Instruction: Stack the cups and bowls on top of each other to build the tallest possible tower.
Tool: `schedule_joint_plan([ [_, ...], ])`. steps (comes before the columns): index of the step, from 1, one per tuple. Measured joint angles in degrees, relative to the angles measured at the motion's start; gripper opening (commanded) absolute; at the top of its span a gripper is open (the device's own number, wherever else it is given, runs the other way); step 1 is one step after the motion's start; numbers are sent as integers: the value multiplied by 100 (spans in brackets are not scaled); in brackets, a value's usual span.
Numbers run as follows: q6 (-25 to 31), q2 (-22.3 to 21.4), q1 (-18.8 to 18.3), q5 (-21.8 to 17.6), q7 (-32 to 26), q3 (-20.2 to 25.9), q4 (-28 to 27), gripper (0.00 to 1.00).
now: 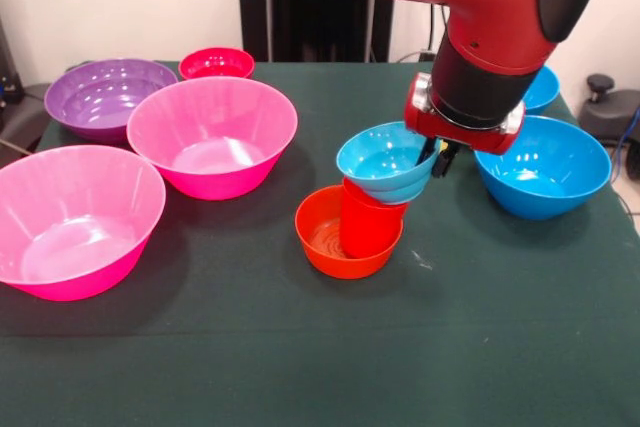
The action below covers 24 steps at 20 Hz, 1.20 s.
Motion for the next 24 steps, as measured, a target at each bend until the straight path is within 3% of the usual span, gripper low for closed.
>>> schedule_joint_plan([
  [8,0,83,48,-275,0,-199,-84,0],
  [24,-1,89,53,-375,0,-329,-84,0],
])
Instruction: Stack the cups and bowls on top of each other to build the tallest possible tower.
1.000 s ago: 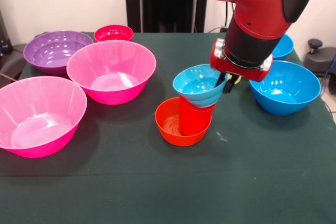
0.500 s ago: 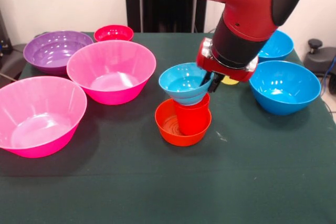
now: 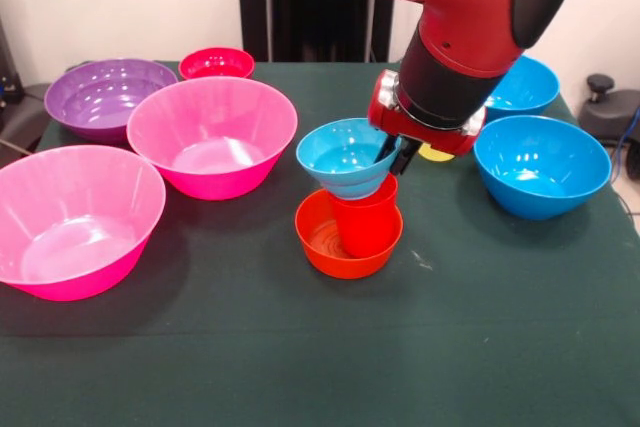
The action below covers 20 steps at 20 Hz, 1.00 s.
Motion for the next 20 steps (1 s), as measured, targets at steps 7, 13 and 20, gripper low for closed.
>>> schedule_joint_plan([
  [7,0,0,0,0,0,1,0,0],
  [13,0,0,-1,0,0,25,0,0],
  [20,-66,-20,-54,59,0,143,80,0],
])
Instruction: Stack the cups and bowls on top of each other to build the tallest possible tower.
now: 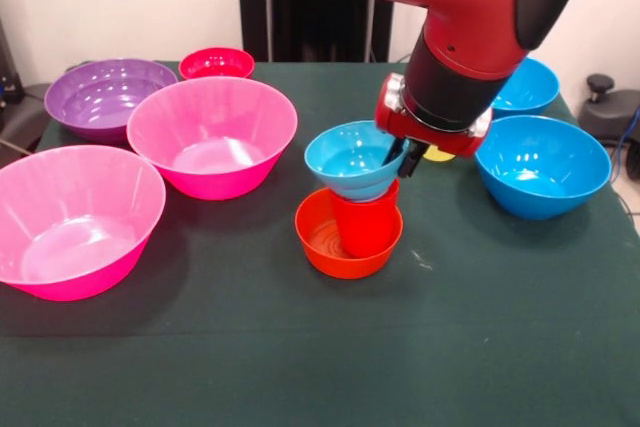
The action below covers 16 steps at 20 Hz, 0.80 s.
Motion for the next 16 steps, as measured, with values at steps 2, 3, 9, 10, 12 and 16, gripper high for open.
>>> schedule_joint_plan([
  [2,-41,-4,-30,20,0,40,41,0],
  [3,-64,-5,-48,32,0,63,66,0],
  [9,-71,-9,-64,34,0,83,120,0],
  [10,-72,-8,-65,36,0,83,121,0],
  [12,-72,-9,-65,34,0,83,123,0],
  [16,-72,-14,-65,33,0,83,143,0],
])
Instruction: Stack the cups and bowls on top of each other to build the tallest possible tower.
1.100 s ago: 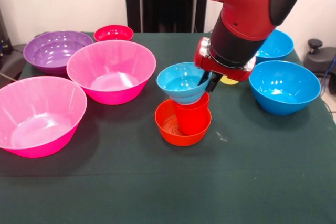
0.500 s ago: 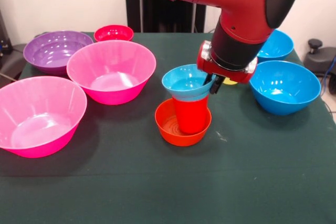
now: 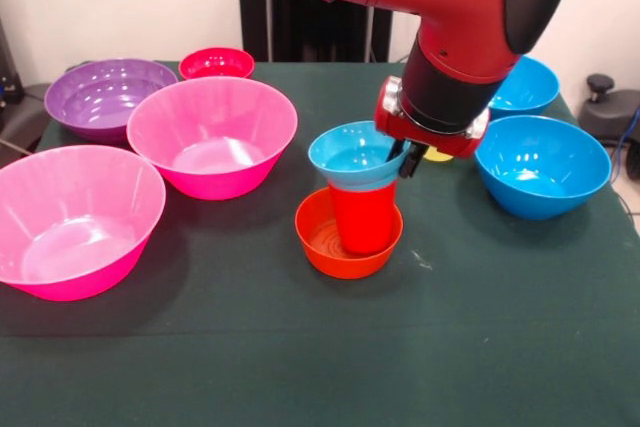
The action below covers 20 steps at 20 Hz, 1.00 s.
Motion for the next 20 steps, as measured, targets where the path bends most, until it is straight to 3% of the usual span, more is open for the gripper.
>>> schedule_joint_plan([
  [20,-305,-143,0,0,0,5,59,0],
])
